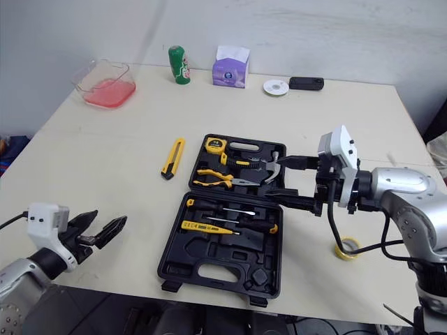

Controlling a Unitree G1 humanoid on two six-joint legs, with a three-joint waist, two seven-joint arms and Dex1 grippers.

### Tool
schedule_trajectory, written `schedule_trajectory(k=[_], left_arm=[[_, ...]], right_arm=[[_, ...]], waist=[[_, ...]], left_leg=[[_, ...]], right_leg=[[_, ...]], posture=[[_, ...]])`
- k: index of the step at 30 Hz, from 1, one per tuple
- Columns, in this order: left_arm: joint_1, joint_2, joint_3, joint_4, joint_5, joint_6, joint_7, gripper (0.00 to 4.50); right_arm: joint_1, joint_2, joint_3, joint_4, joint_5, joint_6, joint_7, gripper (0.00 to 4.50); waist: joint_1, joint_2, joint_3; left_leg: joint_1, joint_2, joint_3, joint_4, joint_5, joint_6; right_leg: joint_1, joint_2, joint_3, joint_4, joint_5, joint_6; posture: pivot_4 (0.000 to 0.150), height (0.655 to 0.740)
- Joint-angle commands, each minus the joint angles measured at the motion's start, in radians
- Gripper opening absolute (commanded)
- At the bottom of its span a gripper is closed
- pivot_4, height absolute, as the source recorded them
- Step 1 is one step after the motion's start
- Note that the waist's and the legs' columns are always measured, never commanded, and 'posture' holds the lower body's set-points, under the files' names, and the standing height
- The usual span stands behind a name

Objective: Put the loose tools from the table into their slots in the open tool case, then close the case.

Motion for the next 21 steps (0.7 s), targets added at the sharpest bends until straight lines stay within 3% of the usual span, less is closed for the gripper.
schedule_trajectory(k=[1,5,8,14,21], left_arm=[[-0.023,0.039,-0.013,-0.033,-0.021,0.042,0.035,4.48],[-0.222,0.091,-0.134,0.053,0.015,0.186,0.138,4.48],[-0.424,0.040,-0.156,0.176,0.042,0.312,0.243,4.48],[-0.702,0.088,-0.388,0.454,0.134,0.245,0.208,4.48],[-0.877,0.047,-0.517,0.738,0.240,0.129,0.204,4.48]], right_arm=[[-0.018,0.010,-0.002,-0.016,-0.001,-0.018,0.011,4.50],[-0.002,0.036,0.010,-0.060,0.004,-0.010,-0.013,4.50],[0.000,0.060,0.018,-0.103,0.011,-0.001,-0.045,4.50],[0.019,0.113,0.039,-0.152,-0.026,-0.018,-0.124,4.50],[0.028,0.140,0.058,-0.191,-0.046,-0.016,-0.182,4.50]], waist=[[0.000,0.000,0.000],[0.002,0.002,0.001],[0.005,0.003,0.002],[0.002,0.002,0.002],[0.001,0.002,0.002]], left_leg=[[0.000,0.000,0.000,0.000,0.000,0.000],[-0.002,0.000,0.000,0.000,0.000,-0.001],[-0.003,0.000,-0.002,0.001,0.001,-0.001],[-0.005,-0.001,-0.002,0.002,0.004,-0.005],[-0.006,0.000,0.000,0.001,0.007,-0.009]], right_leg=[[0.000,0.000,0.000,0.000,0.002,0.003],[-0.001,0.001,-0.001,0.000,0.003,0.005],[-0.001,0.002,-0.002,0.001,0.004,0.007],[-0.002,0.003,-0.002,0.000,0.005,0.010],[-0.005,0.004,-0.002,0.001,0.005,0.010]], posture=[[0.150,0.7244],[0.150,0.7244],[0.150,0.7244],[0.150,0.7244],[0.150,0.7244]])
